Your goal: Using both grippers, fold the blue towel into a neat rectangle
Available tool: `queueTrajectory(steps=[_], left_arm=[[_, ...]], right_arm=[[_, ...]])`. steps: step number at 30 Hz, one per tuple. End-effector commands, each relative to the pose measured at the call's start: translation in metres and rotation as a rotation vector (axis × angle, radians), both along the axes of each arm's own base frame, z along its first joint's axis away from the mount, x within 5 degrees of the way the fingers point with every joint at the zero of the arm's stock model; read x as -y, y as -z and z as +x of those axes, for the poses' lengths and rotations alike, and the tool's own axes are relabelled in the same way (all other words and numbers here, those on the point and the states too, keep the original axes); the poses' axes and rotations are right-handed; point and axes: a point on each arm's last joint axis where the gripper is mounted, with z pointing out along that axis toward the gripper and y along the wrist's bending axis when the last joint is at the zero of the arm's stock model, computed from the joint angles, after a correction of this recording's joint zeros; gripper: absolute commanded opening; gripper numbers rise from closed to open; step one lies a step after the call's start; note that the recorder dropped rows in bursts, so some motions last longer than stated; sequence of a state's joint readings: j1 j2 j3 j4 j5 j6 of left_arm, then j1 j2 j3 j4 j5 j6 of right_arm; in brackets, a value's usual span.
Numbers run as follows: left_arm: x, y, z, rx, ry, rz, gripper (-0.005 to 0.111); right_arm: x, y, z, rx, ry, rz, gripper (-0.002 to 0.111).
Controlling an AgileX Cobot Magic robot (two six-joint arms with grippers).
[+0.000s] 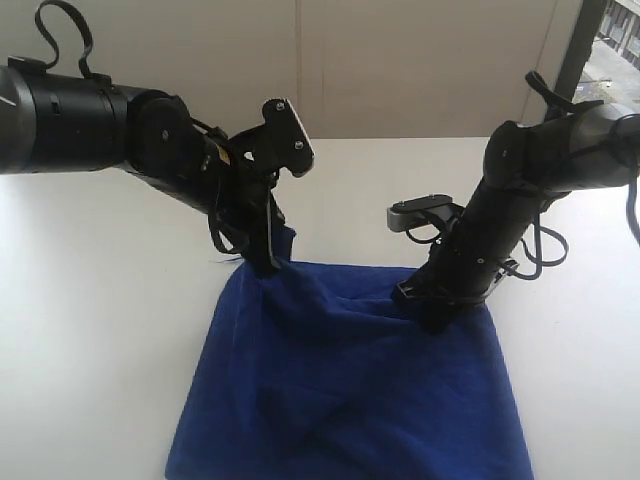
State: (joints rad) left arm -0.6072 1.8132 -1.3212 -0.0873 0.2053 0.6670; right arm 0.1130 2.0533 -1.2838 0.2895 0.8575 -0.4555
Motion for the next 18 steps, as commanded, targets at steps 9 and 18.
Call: queueTrajectory(steps=[9, 18], left_arm=[[-0.036, 0.039, 0.033, -0.098, -0.152, 0.023, 0.0], [-0.033, 0.082, 0.04, -0.164, -0.157, 0.067, 0.0]], right_arm=[[0.01, 0.021, -0.003, -0.031, -0.051, -0.08, 0.0], [0.01, 0.021, -0.004, -0.046, -0.045, -0.079, 0.0]])
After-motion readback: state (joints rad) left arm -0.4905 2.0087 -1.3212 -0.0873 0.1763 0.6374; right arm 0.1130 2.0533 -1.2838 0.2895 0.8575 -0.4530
